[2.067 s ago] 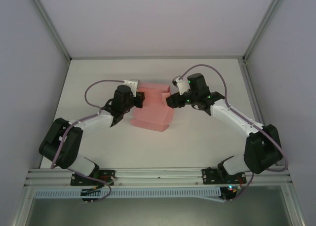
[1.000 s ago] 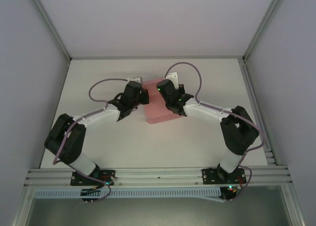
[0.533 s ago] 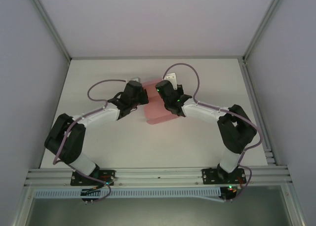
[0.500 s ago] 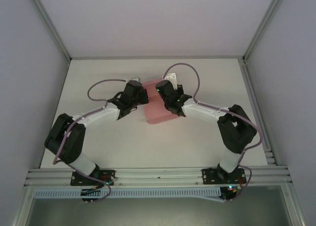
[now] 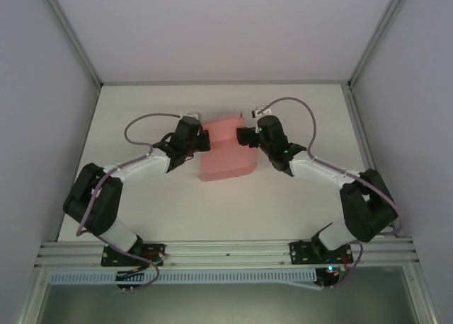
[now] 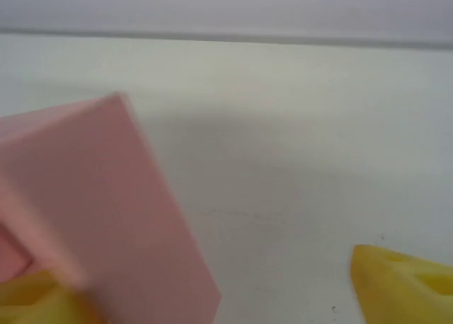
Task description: Assemble paper box
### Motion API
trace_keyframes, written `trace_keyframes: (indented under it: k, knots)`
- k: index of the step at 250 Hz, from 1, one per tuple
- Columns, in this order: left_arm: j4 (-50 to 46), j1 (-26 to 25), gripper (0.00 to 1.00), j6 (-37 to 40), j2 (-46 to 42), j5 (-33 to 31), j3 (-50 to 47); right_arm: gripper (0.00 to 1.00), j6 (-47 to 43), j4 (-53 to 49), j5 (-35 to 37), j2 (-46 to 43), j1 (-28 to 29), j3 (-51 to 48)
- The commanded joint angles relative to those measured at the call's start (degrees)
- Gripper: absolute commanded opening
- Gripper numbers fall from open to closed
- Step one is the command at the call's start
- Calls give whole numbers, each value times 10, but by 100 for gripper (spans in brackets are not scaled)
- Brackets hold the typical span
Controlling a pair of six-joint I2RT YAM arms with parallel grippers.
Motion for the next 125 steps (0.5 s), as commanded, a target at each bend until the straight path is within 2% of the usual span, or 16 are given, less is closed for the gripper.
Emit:
trace_keyframes:
  k: [1,18,34,56,83,110,125]
  knots:
    - [-20,11,0,24,-13,-26,10,100,-23,5,-149,-50,-5,-13]
    - [-16,11,0,44,-14,-26,13,100,-17,8,-171,-79,-6,-26]
    - [-23,12,0,94,-13,-15,26,100,-2,15,-172,-109,-11,-40]
    - [-92,12,0,245,5,36,78,100,34,-17,-148,-147,-28,-47]
    - [-191,13,0,406,30,64,139,100,99,-140,-108,-180,-73,-26]
    - [-272,6,0,579,46,88,166,100,111,-229,-129,-211,-122,-29]
    - [-319,-6,0,665,57,72,188,100,104,-259,-127,-233,-141,-38]
